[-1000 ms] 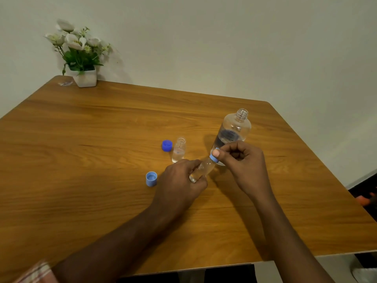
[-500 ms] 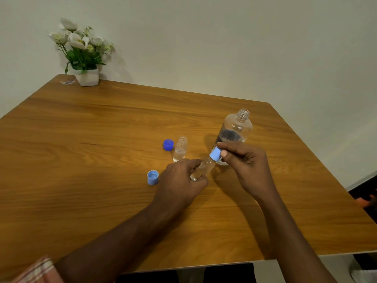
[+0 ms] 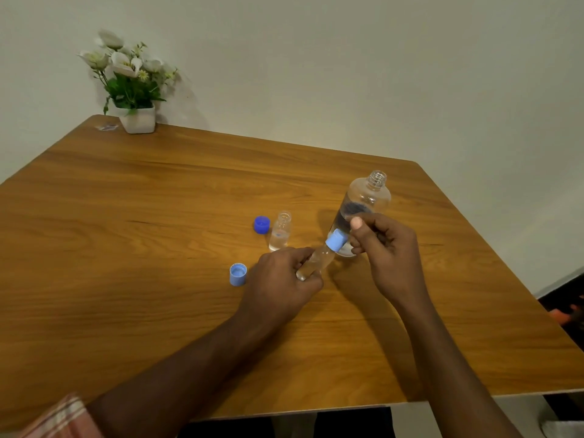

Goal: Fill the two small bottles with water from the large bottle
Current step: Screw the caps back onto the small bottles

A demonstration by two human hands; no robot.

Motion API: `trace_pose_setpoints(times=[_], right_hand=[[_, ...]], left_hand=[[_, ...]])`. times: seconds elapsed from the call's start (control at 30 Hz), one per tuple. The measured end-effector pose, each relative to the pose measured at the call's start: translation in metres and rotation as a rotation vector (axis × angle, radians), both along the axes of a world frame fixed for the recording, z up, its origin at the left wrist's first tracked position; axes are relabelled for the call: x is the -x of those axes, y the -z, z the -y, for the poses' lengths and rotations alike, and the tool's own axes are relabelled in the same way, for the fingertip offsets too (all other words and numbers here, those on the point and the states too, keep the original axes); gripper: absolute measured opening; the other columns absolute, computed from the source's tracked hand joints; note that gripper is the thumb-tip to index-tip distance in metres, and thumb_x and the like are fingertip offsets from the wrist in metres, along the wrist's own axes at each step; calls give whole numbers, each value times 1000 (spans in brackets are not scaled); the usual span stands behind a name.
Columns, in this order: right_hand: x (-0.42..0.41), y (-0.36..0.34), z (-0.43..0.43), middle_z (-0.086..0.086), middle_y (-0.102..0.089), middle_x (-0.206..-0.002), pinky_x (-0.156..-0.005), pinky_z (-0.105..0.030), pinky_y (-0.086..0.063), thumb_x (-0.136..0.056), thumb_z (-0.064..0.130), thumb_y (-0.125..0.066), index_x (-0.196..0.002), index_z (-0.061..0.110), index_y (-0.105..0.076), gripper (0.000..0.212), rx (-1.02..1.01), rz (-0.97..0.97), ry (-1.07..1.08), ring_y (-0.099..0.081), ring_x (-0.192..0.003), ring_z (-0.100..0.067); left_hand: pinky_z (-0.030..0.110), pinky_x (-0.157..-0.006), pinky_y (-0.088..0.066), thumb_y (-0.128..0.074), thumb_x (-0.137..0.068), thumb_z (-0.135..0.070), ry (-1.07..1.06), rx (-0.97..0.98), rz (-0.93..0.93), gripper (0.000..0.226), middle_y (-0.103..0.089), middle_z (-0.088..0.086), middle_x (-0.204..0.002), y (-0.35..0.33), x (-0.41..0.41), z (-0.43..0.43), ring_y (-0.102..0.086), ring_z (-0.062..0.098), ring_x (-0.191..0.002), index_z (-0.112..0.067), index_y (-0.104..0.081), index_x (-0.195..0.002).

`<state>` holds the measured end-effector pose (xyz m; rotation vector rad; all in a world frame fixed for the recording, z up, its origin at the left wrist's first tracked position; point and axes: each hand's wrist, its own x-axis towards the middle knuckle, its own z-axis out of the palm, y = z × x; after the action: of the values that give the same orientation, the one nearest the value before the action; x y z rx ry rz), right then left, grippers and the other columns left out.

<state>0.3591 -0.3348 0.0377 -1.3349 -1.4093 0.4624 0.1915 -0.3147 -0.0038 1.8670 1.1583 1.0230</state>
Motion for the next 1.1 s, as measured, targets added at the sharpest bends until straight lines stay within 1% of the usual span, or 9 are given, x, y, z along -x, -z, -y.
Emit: trace_pose_setpoints(times=[0.1,0.2,0.3,0.4,0.53,0.63,0.8,0.9,1.1], right_hand=[[-6,-1,0,3,-73,-100,-76,-26,-55,-89,-1,-61,-105,13,-72,24,25,15,-42,-68,-93,-10],[-10,-2,0,-2,-73,-107,-86,-23,-53,-87,-10,-58,-108,7,-72,31,50,49,-138,-67,-103,-12],[-9,-2,0,-1,-74,-104,-86,-26,-54,-87,-6,-62,-103,11,-73,26,57,42,-154,-68,-102,-13],[-6,-2,0,1,-75,-92,-76,-27,-56,-86,5,-69,-95,13,-76,13,72,45,-114,-70,-89,-14],[-1,-1,0,-11,-72,-78,-64,-42,-51,-83,23,-74,-84,15,-74,9,68,49,-66,-64,-74,-33],[-5,-2,1,-3,-72,-84,-67,-32,-53,-89,16,-67,-92,14,-72,6,36,21,-76,-66,-78,-21],[-11,-2,1,-1,-72,-109,-87,-25,-54,-86,-10,-61,-109,9,-72,32,89,53,-184,-67,-103,-12],[-10,-1,1,-3,-72,-108,-89,-31,-55,-85,-7,-66,-105,10,-73,28,73,56,-196,-68,-103,-15],[-4,1,1,-7,-72,-85,-74,-41,-55,-77,14,-80,-92,13,-72,17,89,6,-108,-67,-81,-26]], left_hand=[[45,-59,-51,-61,-71,-25,6,3,0,17,-65,-2,-62,-1,0,0,-59,16,-56,-21,-69,-86],[46,-59,-51,-62,-71,-25,-1,14,6,16,-64,0,-62,0,0,0,-59,17,-56,-20,-68,-85],[46,-59,-51,-60,-70,-28,4,26,-1,18,-64,0,-63,1,0,-1,-60,17,-56,-20,-68,-85],[46,-59,-51,-59,-70,-29,5,27,-9,20,-64,1,-62,0,0,-1,-59,18,-57,-18,-68,-85],[47,-60,-50,-59,-71,-27,9,25,-6,19,-64,2,-62,0,0,0,-59,19,-57,-17,-68,-84],[46,-61,-51,-60,-71,-27,3,22,0,19,-65,1,-65,0,0,0,-60,19,-58,-19,-66,-86],[46,-64,-52,-61,-69,-28,-1,23,10,26,-66,-3,-68,-1,0,1,-62,17,-61,-26,-60,-95],[47,-64,-52,-61,-70,-28,-1,24,13,25,-66,-1,-67,-1,0,0,-62,18,-60,-26,-60,-95],[44,-61,-52,-65,-74,-21,19,15,7,19,-65,-5,-62,-1,1,0,-60,14,-57,-29,-66,-91]])
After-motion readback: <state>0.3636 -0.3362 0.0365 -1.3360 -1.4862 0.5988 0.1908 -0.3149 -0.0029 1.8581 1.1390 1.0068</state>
